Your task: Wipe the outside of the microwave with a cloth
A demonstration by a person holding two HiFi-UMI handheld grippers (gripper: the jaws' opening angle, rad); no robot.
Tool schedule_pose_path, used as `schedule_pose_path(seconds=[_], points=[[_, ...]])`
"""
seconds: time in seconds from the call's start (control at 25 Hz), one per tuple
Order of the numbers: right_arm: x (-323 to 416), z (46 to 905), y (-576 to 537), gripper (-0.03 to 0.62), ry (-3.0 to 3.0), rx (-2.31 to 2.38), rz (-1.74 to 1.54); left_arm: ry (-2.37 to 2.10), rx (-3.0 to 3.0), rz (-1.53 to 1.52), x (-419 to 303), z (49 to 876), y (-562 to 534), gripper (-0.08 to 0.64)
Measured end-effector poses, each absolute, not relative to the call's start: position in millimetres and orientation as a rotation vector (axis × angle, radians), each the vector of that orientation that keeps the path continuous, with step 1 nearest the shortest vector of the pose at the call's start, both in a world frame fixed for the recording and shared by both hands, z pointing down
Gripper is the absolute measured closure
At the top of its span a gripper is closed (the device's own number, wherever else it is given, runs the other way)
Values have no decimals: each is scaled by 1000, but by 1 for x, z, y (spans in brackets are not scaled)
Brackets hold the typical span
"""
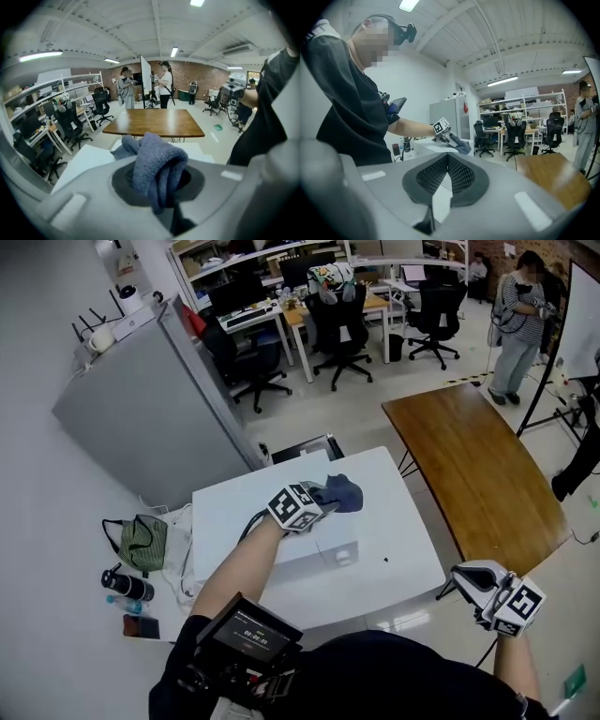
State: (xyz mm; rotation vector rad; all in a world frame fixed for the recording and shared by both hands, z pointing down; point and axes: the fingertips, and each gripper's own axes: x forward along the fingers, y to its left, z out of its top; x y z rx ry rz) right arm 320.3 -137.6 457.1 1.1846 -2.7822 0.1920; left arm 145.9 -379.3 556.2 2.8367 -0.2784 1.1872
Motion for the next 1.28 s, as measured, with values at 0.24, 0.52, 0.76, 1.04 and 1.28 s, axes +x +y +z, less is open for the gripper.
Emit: schedule_pose_path(seconds=[0.24, 0.52, 0.76, 1.04, 1.28], points=[[264, 455, -146, 586, -2819, 1063, 164, -375, 2776, 1242, 42, 558, -369, 503], [103, 426, -155, 586, -2911, 803, 98, -657, 2641, 1179, -196, 553, -336, 503], [-1, 424, -136, 586, -2911, 628, 100, -841, 2552, 1229, -332, 555, -314, 503], [65, 418, -126, 586, -2903, 729, 91, -766, 2787, 895, -192, 480, -329, 503], [199, 427, -120, 586, -2884, 959, 116, -447, 2901, 962, 31, 498, -337, 503]])
